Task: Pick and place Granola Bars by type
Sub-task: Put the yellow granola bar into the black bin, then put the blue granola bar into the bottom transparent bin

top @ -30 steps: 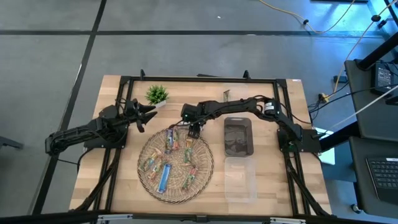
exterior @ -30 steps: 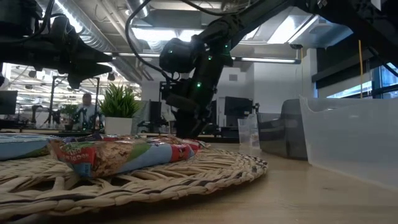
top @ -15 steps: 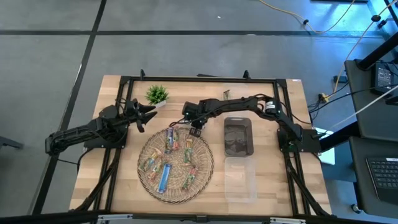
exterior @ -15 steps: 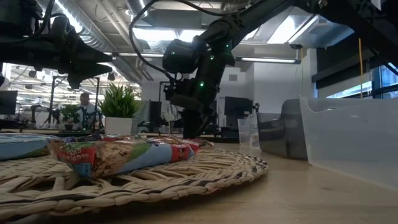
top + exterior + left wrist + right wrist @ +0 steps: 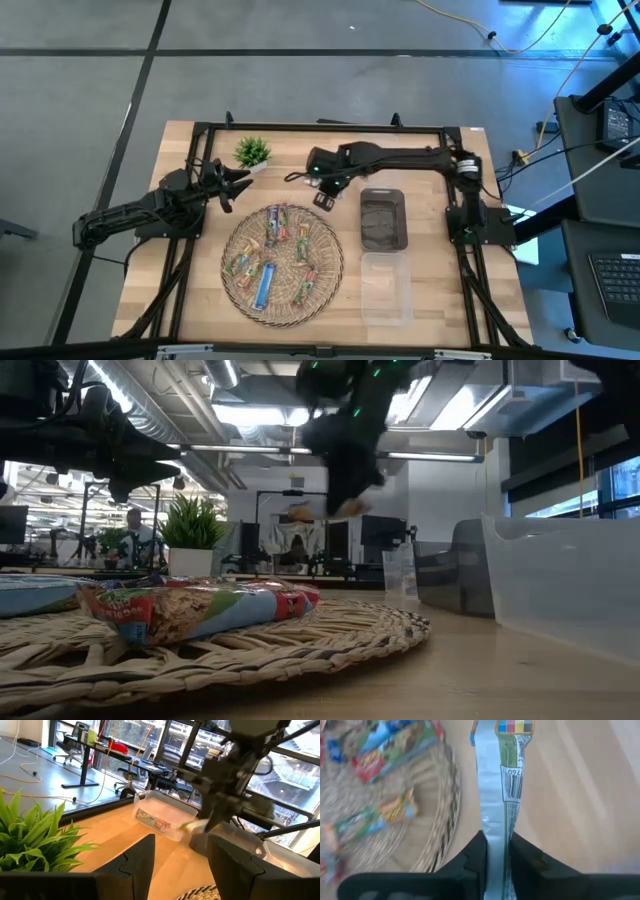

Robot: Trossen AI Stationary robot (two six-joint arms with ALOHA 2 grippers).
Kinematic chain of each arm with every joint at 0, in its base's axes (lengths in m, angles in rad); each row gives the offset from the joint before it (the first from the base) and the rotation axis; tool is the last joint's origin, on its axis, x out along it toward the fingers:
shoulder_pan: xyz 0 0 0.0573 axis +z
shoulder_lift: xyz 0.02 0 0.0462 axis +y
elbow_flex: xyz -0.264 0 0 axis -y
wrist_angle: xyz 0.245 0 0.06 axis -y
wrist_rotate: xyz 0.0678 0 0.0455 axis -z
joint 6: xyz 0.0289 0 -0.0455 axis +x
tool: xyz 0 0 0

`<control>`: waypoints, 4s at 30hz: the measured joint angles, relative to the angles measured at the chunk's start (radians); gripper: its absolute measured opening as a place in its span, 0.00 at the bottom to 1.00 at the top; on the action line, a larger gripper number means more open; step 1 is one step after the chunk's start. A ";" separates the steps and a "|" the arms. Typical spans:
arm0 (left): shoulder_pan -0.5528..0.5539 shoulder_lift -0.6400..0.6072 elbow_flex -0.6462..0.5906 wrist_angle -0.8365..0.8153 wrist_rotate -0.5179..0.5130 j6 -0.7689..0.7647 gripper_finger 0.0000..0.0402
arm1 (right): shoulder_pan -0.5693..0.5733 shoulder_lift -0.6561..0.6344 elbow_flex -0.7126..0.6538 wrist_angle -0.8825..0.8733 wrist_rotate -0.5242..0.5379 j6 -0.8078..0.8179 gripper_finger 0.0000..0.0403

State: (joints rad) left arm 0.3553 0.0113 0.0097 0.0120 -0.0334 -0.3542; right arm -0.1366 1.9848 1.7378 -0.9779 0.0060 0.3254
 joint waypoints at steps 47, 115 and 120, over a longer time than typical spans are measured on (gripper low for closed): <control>0.000 0.001 0.000 0.007 0.000 -0.001 0.42 | 0.307 -0.185 -0.449 -0.130 0.211 0.950 0.22; -0.551 1.649 1.224 -1.063 -0.326 -0.973 0.42 | 0.334 -1.060 -0.748 -0.003 0.464 0.136 0.51; -0.549 1.654 1.224 -1.056 -0.314 -0.986 0.42 | 0.334 -1.060 -0.748 -0.003 0.464 0.136 0.51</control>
State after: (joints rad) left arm -0.1936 1.6653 1.2335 -1.0435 -0.3473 -1.3407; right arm 0.1970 0.9249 0.9901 -0.9810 0.4698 0.4618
